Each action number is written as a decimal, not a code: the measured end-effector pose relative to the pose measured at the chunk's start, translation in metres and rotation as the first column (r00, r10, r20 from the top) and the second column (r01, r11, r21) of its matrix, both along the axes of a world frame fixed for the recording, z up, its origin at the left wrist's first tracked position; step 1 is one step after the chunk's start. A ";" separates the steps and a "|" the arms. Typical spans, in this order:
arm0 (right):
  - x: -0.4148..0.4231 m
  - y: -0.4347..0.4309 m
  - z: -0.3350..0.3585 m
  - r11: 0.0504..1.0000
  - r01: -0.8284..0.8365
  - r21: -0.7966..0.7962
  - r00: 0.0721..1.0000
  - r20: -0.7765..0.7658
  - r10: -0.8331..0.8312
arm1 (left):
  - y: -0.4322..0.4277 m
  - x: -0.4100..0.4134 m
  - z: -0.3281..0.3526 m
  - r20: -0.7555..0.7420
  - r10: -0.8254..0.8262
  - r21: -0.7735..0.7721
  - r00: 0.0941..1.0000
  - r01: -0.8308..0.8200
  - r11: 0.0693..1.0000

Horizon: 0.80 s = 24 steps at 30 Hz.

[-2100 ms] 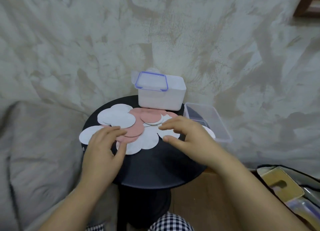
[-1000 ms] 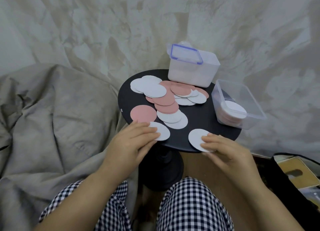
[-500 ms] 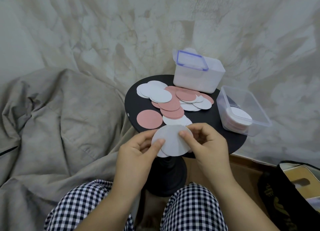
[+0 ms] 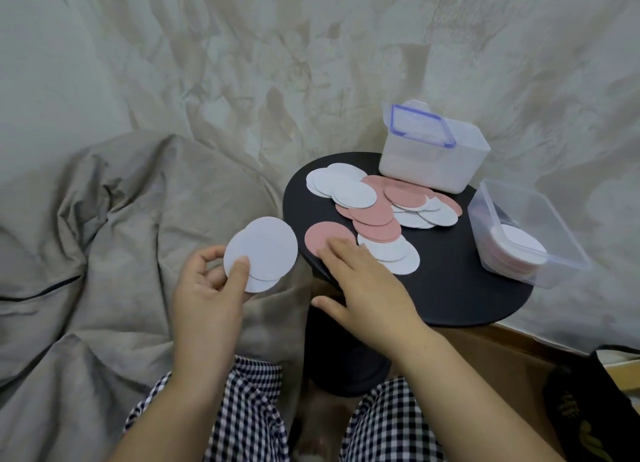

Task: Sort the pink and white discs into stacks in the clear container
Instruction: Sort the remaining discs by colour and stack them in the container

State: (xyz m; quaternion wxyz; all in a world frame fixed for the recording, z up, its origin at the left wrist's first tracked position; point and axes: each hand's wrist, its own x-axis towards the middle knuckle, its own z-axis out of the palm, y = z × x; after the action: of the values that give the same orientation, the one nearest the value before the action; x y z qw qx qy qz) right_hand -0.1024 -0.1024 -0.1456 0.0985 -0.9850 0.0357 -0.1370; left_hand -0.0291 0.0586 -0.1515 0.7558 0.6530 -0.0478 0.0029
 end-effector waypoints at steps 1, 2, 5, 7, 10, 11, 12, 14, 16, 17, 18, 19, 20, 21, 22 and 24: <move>-0.003 -0.001 -0.003 1.000 0.007 0.009 0.998 0.069 -0.008 | 0.000 -0.001 -0.001 -0.007 -0.006 0.001 1.000 0.006 1.000; -0.007 -0.001 -0.006 0.998 0.019 0.054 0.988 0.152 -0.027 | -0.001 -0.002 -0.001 -0.012 -0.014 -0.001 1.000 0.014 1.000; -0.023 -0.006 -0.010 0.991 -0.030 0.129 0.924 0.383 -0.022 | -0.004 -0.006 -0.003 -0.009 -0.037 0.017 0.999 0.037 0.999; -0.033 -0.007 -0.005 0.964 -0.058 0.259 0.890 0.452 -0.068 | -0.008 -0.008 -0.004 -0.028 -0.069 0.018 0.997 0.069 0.997; -0.045 -0.009 0.008 0.781 -0.019 0.624 0.857 0.412 -0.308 | -0.017 -0.012 -0.005 -0.064 -0.125 -0.046 0.990 0.122 0.991; -0.049 -0.011 0.011 0.678 -0.008 0.735 0.850 0.363 -0.383 | -0.020 -0.013 -0.004 -0.067 -0.143 -0.066 0.987 0.139 0.988; -0.052 -0.012 0.013 0.573 -0.014 0.819 0.846 0.315 -0.429 | -0.023 -0.015 -0.002 -0.067 -0.165 -0.083 0.984 0.160 0.984; -0.056 -0.014 0.014 0.415 -0.034 0.909 0.845 0.248 -0.474 | -0.029 -0.021 0.002 -0.057 -0.242 -0.111 0.969 0.234 0.966; -0.058 -0.014 0.015 0.379 -0.045 0.924 0.838 0.242 -0.489 | -0.036 -0.029 0.006 -0.039 -0.371 -0.138 0.928 0.362 0.922; -0.058 -0.012 0.014 0.389 -0.046 0.920 0.833 0.251 -0.494 | -0.039 -0.035 0.008 -0.027 -0.438 -0.137 0.899 0.431 0.892; -0.059 -0.011 0.013 0.404 -0.043 0.914 0.825 0.261 -0.501 | -0.043 -0.040 0.010 -0.009 -0.493 -0.120 0.870 0.489 0.864; -0.059 -0.011 0.011 0.418 -0.034 0.908 0.815 0.268 -0.515 | -0.046 -0.044 0.011 0.013 -0.534 -0.091 0.846 0.532 0.842; -0.060 -0.011 0.009 0.426 -0.023 0.904 0.805 0.270 -0.528 | -0.050 -0.047 0.012 0.035 -0.562 -0.061 0.826 0.563 0.824; -0.060 -0.011 0.008 0.433 -0.011 0.901 0.800 0.268 -0.537 | -0.054 -0.049 0.012 0.057 -0.580 -0.029 0.813 0.582 0.813; -0.061 -0.012 0.007 0.439 -0.002 0.898 0.799 0.266 -0.540 | -0.057 -0.050 0.011 0.078 -0.591 0.003 0.803 0.593 0.805; -0.063 -0.012 0.007 0.437 -0.014 0.899 0.794 0.275 -0.542 | -0.065 -0.052 0.012 0.116 -0.601 0.065 0.791 0.598 0.799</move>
State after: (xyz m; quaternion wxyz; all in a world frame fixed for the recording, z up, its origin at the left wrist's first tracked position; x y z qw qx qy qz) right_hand -0.1650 -0.1148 -0.1386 0.5631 -0.6963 0.2327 -0.3793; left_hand -0.0809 -0.0060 -0.1400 0.7049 0.6118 -0.3016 -0.1944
